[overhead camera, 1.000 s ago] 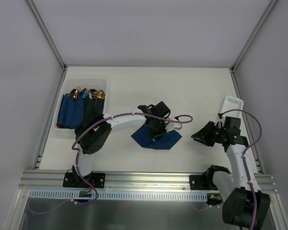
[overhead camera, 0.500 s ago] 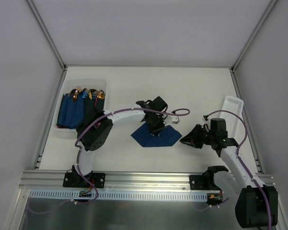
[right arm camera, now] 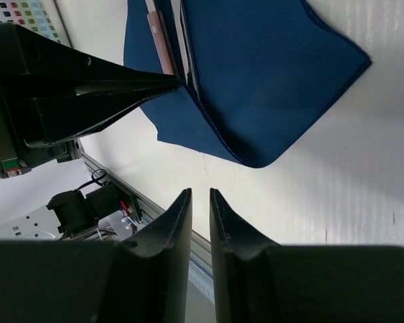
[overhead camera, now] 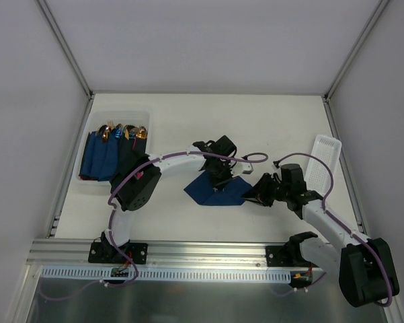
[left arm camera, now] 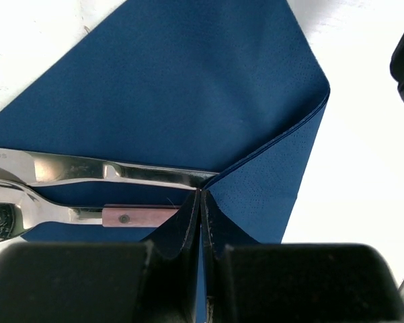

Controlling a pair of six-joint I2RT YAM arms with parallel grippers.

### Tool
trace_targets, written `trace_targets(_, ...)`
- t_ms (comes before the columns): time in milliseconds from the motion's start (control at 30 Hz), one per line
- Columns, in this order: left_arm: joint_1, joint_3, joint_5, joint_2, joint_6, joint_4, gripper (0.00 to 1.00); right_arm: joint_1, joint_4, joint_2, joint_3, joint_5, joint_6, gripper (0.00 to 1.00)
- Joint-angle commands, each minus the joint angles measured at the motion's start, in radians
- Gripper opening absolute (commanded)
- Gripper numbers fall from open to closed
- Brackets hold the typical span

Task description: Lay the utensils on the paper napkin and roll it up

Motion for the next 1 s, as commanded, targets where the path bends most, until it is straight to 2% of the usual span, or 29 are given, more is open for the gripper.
trace_targets(0,0.004,0.030,0.011,0.014,0.016,-0.004,0.00,0.039,0.085,0.026,0.001,0.042,0.064,0.19)
trace_targets(467,0.004,0.056,0.003,0.039,0.017,-0.003,0.00,0.217,0.312,0.211,-0.014,0.152,0.225,0.16)
trace_targets(967,0.006,0.053,-0.003,0.040,0.016,-0.004,0.00,0.251,0.600,0.388,-0.065,0.143,0.358,0.13)
